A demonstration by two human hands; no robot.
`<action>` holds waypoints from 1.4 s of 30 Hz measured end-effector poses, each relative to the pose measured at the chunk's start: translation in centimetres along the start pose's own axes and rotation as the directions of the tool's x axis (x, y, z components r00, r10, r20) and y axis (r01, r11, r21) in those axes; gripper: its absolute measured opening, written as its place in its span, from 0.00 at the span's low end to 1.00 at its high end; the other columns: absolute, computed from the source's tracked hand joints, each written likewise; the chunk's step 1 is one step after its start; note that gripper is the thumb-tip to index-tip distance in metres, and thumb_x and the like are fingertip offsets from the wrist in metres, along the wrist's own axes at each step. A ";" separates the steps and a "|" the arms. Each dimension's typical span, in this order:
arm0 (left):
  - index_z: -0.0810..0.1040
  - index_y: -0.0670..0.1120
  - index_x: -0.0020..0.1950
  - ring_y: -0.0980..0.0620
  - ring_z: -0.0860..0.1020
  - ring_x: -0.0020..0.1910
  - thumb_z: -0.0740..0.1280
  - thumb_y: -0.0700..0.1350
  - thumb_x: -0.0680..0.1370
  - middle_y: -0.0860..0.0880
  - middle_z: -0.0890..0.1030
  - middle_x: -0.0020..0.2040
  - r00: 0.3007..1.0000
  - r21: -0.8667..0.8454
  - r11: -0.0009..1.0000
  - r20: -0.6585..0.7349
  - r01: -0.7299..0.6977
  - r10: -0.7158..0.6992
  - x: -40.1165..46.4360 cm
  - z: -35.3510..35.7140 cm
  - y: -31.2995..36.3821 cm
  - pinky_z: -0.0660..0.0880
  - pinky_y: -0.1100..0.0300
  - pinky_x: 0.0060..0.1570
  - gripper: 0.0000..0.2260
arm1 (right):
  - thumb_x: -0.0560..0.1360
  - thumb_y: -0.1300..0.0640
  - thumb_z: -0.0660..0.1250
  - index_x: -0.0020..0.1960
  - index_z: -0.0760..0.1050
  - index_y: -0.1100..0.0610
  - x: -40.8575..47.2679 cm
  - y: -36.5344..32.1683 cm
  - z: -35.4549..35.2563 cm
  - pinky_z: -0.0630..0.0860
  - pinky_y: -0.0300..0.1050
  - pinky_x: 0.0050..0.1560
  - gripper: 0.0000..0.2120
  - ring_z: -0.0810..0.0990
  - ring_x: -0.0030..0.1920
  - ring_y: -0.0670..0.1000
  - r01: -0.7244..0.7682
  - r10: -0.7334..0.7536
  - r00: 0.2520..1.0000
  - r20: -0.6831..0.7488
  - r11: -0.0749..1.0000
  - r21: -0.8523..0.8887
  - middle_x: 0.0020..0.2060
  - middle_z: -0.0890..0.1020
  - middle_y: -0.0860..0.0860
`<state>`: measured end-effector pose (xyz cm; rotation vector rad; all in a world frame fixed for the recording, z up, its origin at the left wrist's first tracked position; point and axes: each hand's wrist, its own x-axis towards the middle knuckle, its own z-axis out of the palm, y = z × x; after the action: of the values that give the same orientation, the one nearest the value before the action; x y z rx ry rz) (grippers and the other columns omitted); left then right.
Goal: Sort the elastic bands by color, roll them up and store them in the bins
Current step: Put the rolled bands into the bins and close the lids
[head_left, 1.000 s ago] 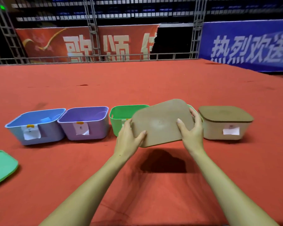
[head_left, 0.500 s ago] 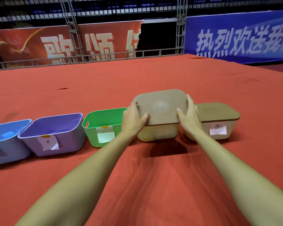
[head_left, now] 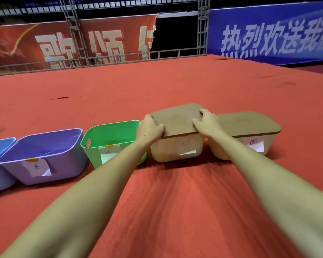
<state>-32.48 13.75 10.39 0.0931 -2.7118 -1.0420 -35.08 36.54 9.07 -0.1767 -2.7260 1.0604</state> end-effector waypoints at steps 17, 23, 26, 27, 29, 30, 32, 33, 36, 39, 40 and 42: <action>0.71 0.41 0.72 0.41 0.81 0.60 0.68 0.43 0.75 0.41 0.83 0.59 0.999 -0.146 0.989 -0.011 0.030 -0.032 -0.9 0.2 0.3 0.79 0.50 0.58 0.26 | 0.81 0.48 0.66 0.80 0.64 0.57 0.0 1.2 -0.1 0.70 0.56 0.72 0.31 0.71 0.75 0.63 -0.005 0.005 1.000 -0.007 1.000 -0.015 0.72 0.75 0.60; 0.77 0.40 0.70 0.40 0.77 0.68 0.69 0.41 0.77 0.41 0.82 0.65 1.000 -0.109 0.994 -0.010 -0.017 0.016 -1.5 1.2 1.3 0.75 0.53 0.61 0.21 | 0.81 0.45 0.64 0.80 0.65 0.55 0.0 3.3 -1.8 0.70 0.59 0.74 0.31 0.71 0.75 0.63 -0.052 0.051 0.998 -0.022 0.996 -0.065 0.73 0.75 0.59; 0.81 0.40 0.61 0.37 0.79 0.64 0.70 0.41 0.79 0.38 0.82 0.57 0.998 -0.068 0.997 -0.051 -0.044 0.040 -1.4 1.8 0.6 0.76 0.48 0.59 0.12 | 0.81 0.45 0.64 0.81 0.65 0.56 -0.1 3.8 -1.6 0.70 0.59 0.75 0.32 0.70 0.76 0.63 -0.040 0.040 0.999 -0.004 0.994 -0.104 0.74 0.75 0.60; 0.80 0.37 0.62 0.37 0.79 0.64 0.70 0.42 0.79 0.38 0.83 0.58 0.997 -0.065 0.997 -0.062 -0.050 0.046 -1.2 1.8 0.4 0.76 0.47 0.59 0.13 | 0.81 0.45 0.64 0.81 0.65 0.56 -0.1 3.9 -1.4 0.69 0.59 0.75 0.32 0.70 0.76 0.63 -0.034 0.035 0.999 0.003 0.993 -0.114 0.74 0.75 0.60; 0.80 0.36 0.64 0.37 0.78 0.65 0.71 0.44 0.81 0.38 0.83 0.62 0.997 -0.050 0.997 -0.065 -0.054 0.050 -1.0 1.8 0.0 0.76 0.47 0.60 0.16 | 0.82 0.45 0.63 0.81 0.65 0.56 0.0 3.9 -1.1 0.70 0.60 0.74 0.31 0.70 0.75 0.64 -0.022 0.022 1.000 0.003 0.991 -0.136 0.74 0.75 0.61; 0.79 0.37 0.66 0.37 0.78 0.66 0.71 0.45 0.81 0.38 0.82 0.63 0.997 -0.045 0.998 -0.056 -0.053 0.050 -0.8 1.9 -0.1 0.75 0.48 0.61 0.17 | 0.82 0.44 0.63 0.80 0.66 0.56 0.1 3.8 -1.0 0.71 0.60 0.73 0.31 0.71 0.74 0.65 -0.022 0.022 1.000 0.000 0.988 -0.153 0.73 0.76 0.61; 0.78 0.37 0.69 0.37 0.77 0.68 0.71 0.46 0.82 0.39 0.82 0.66 0.998 -0.044 0.998 -0.032 -0.047 0.046 -0.7 2.2 -0.1 0.74 0.49 0.62 0.19 | 0.82 0.43 0.62 0.76 0.71 0.56 0.2 3.7 -0.8 0.73 0.61 0.69 0.27 0.74 0.71 0.66 -0.021 0.022 1.000 0.003 0.976 -0.216 0.68 0.78 0.63; 0.78 0.37 0.69 0.37 0.77 0.68 0.71 0.47 0.83 0.38 0.81 0.66 0.999 -0.044 0.998 -0.023 -0.044 0.043 -0.7 2.5 -0.2 0.73 0.49 0.62 0.19 | 0.82 0.42 0.61 0.72 0.74 0.55 0.2 3.7 -0.8 0.75 0.61 0.66 0.24 0.75 0.68 0.66 -0.009 0.012 1.000 0.011 0.968 -0.252 0.66 0.79 0.63; 0.78 0.36 0.67 0.35 0.77 0.67 0.68 0.46 0.84 0.37 0.82 0.65 0.999 -0.038 0.999 -0.018 -0.036 0.036 -0.6 3.3 -0.4 0.73 0.49 0.61 0.16 | 0.82 0.40 0.58 0.58 0.76 0.52 0.1 3.8 -0.7 0.75 0.60 0.61 0.18 0.76 0.65 0.66 0.017 -0.004 0.999 0.040 0.942 -0.336 0.63 0.79 0.62; 0.79 0.37 0.67 0.34 0.78 0.66 0.64 0.46 0.85 0.36 0.82 0.65 0.999 -0.026 0.999 -0.020 -0.034 0.033 -0.6 3.7 -0.7 0.74 0.48 0.60 0.15 | 0.83 0.40 0.55 0.60 0.75 0.50 0.0 3.4 -1.1 0.73 0.61 0.64 0.18 0.74 0.71 0.66 0.041 -0.011 0.997 0.078 0.918 -0.395 0.75 0.72 0.60; 0.78 0.37 0.67 0.34 0.78 0.65 0.63 0.45 0.85 0.36 0.82 0.65 0.999 -0.023 0.999 -0.024 -0.039 0.039 -0.7 3.8 -0.7 0.74 0.48 0.60 0.15 | 0.84 0.39 0.54 0.64 0.75 0.48 0.1 3.2 -1.2 0.72 0.61 0.65 0.19 0.73 0.73 0.66 0.050 -0.014 0.996 0.090 0.910 -0.411 0.79 0.68 0.59; 0.78 0.39 0.70 0.34 0.78 0.66 0.61 0.42 0.85 0.37 0.82 0.66 0.997 -0.010 0.998 -0.042 -0.069 0.068 -1.0 3.8 -0.5 0.74 0.47 0.61 0.15 | 0.84 0.38 0.51 0.72 0.71 0.42 0.0 2.9 -1.3 0.71 0.62 0.68 0.21 0.71 0.75 0.65 0.067 -0.018 0.993 0.115 0.896 -0.438 0.83 0.61 0.55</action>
<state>-32.45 15.95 7.13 0.0189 -2.6521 -1.0248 -34.64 39.56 8.04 -0.1299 -3.0146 0.4310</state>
